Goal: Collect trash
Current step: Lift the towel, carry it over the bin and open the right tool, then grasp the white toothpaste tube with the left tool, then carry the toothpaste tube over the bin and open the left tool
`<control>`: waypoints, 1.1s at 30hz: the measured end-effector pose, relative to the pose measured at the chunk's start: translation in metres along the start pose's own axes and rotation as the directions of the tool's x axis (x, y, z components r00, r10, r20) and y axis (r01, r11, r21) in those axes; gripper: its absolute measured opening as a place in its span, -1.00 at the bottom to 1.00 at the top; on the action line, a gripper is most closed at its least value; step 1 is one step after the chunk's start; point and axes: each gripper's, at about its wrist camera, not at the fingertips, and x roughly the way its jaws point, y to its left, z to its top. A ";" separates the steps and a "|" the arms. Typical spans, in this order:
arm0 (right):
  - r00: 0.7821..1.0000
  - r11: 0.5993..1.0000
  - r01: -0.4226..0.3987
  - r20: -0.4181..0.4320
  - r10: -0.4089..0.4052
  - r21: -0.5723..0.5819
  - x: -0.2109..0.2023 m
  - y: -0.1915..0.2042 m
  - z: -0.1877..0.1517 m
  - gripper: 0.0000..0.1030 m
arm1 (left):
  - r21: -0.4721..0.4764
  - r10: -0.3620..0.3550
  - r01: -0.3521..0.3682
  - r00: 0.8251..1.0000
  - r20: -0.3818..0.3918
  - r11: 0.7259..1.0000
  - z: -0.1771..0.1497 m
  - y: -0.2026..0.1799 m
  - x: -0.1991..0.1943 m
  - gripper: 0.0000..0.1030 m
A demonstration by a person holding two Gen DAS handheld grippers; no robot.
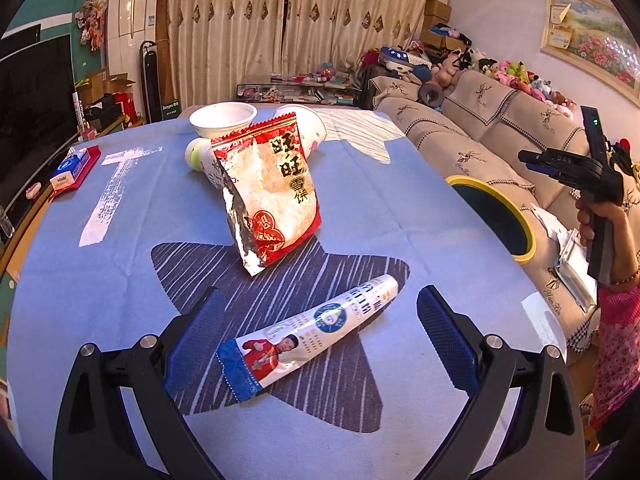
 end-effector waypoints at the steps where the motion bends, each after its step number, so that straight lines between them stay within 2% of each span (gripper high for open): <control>1: 1.000 1.000 -0.014 -0.002 0.014 -0.004 -0.002 0.006 -0.002 -0.29 | 0.008 0.001 -0.001 1.000 -0.007 1.000 0.000 0.001 0.003 0.85; 6: 0.998 0.998 -0.060 -0.024 0.060 -0.020 -0.004 0.024 -0.023 -0.23 | 0.083 -0.037 0.040 0.998 -0.044 0.996 0.003 0.002 0.021 0.85; 14: 0.994 0.996 -0.094 -0.057 0.094 0.012 -0.001 0.026 -0.033 -0.22 | 0.187 -0.061 0.086 0.989 -0.136 0.979 0.005 -0.004 0.048 0.84; 20: 0.992 0.994 -0.110 -0.066 0.112 0.025 0.001 0.026 -0.037 -0.22 | 0.228 -0.075 0.119 0.978 -0.193 0.966 0.002 -0.012 0.061 0.71; 26: 0.990 0.992 -0.125 -0.068 0.127 0.035 -0.001 0.024 -0.040 -0.22 | 0.210 -0.078 0.120 0.977 -0.197 0.970 0.004 -0.013 0.065 0.33; 28: 0.989 0.991 -0.130 -0.065 0.132 0.040 -0.002 0.023 -0.041 -0.22 | 0.188 -0.079 0.116 0.978 -0.192 0.975 0.005 -0.010 0.064 0.06; 32: 0.988 0.989 -0.138 -0.058 0.141 0.055 -0.007 0.019 -0.045 -0.22 | 0.156 -0.104 0.134 0.976 -0.190 0.979 0.006 -0.006 0.059 -0.30; 33: 0.988 0.988 -0.139 -0.057 0.142 0.062 -0.009 0.017 -0.046 -0.22 | 0.153 -0.110 0.141 0.975 -0.192 0.978 0.006 -0.007 0.058 -0.46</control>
